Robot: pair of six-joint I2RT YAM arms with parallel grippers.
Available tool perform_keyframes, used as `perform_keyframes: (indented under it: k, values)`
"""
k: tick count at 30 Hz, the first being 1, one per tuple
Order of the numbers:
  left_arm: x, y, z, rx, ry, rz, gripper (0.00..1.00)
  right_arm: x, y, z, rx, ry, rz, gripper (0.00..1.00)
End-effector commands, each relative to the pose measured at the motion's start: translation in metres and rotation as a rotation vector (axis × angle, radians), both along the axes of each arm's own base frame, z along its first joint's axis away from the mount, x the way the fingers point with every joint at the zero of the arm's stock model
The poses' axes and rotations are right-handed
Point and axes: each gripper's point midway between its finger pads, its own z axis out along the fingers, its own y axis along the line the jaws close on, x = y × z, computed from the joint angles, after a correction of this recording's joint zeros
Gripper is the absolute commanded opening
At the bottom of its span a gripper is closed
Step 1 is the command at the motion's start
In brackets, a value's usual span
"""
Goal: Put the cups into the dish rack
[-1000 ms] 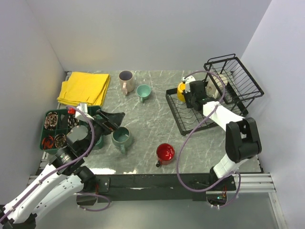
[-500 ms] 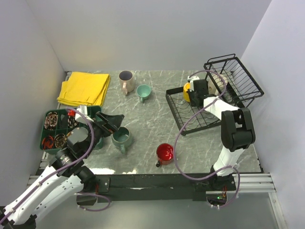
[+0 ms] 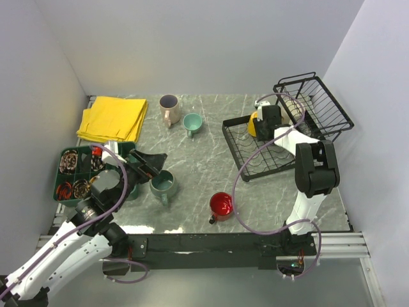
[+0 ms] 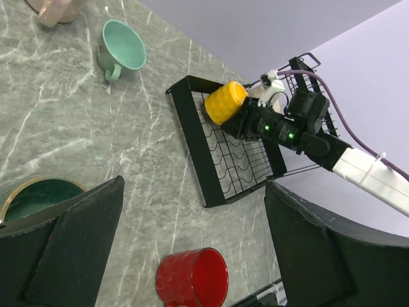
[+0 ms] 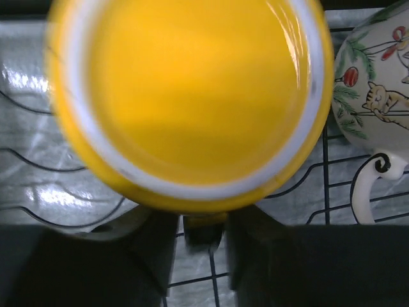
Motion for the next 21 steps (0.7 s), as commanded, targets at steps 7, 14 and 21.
perform_keyframes:
  k: [7, 14, 21]
  values:
    - [-0.001, 0.001, 0.009, -0.021, -0.021, 0.003, 0.96, 0.032, -0.003, 0.06, -0.013, -0.182, 0.018, 0.6]
    - [-0.005, 0.008, 0.012, -0.018, -0.03, 0.016, 0.96, 0.007, 0.0, 0.099, -0.026, -0.215, 0.072, 0.62]
    - [-0.006, 0.007, 0.012, -0.029, -0.032, 0.014, 0.96, -0.022, 0.032, 0.116, -0.019, -0.179, 0.314, 0.6]
